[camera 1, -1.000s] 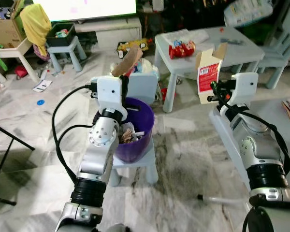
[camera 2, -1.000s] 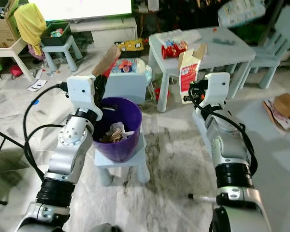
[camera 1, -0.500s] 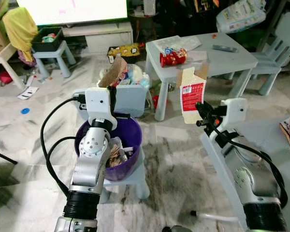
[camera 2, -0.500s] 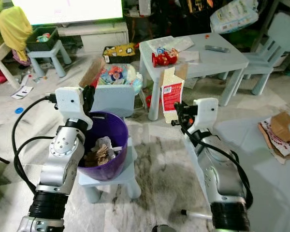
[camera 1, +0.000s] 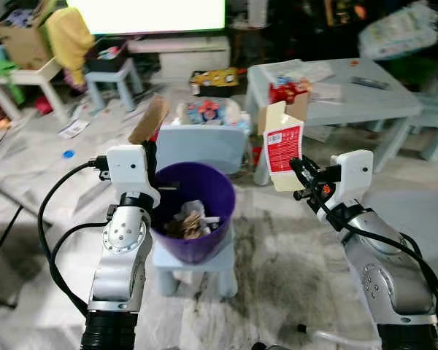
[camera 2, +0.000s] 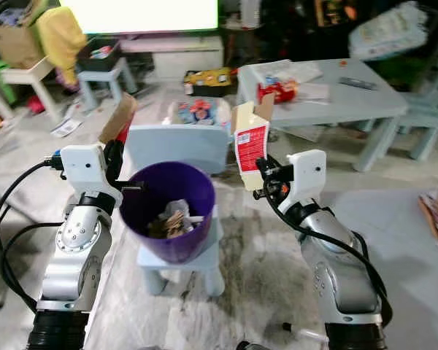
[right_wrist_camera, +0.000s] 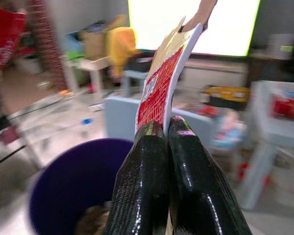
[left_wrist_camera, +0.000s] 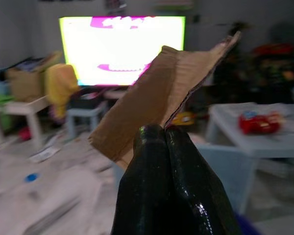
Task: Picking trash to rubbish bin
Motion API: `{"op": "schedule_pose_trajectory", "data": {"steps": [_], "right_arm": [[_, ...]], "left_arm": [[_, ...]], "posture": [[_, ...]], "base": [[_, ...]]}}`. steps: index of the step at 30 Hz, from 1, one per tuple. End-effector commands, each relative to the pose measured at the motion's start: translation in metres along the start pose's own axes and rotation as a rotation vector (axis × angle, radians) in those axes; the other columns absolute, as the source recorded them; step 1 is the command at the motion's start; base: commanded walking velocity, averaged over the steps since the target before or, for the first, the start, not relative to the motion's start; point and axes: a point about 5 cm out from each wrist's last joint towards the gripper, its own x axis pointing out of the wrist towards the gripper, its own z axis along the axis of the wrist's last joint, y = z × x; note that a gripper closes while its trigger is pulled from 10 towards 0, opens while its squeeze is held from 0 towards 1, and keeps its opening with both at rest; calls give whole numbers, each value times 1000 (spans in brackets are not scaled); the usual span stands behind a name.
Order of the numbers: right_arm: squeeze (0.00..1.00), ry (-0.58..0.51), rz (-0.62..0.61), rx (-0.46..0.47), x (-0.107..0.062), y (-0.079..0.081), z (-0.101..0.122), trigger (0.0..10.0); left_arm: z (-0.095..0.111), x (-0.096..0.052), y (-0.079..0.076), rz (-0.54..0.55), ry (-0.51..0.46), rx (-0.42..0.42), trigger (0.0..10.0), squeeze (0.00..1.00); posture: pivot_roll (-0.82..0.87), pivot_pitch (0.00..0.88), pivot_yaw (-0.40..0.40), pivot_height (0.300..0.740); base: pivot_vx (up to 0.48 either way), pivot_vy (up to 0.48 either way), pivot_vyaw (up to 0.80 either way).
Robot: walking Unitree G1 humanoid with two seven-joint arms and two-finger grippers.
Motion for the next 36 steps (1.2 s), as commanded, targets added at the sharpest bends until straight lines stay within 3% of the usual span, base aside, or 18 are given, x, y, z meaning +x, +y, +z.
{"op": "schedule_pose_trajectory", "data": {"steps": [1, 12, 36], "right_arm": [[0, -4, 8, -5, -4, 4, 4, 0], [0, -42, -155, 29, -2, 4, 1, 0], [0, -24, -150, 25, 0, 10, -3, 0]], "left_arm": [[6, 2, 0, -4, -11, -5, 0, 0], [5, -5, 6, -5, 7, -18, 0, 0], [0, -9, -1, -18, 39, -42, 0, 0]], "posture": [[24, 105, -2, 740], [41, 101, -1, 740], [27, 115, -13, 740]], "base": [[0, 0, 0], [118, 0, 0], [401, 0, 0]]}}
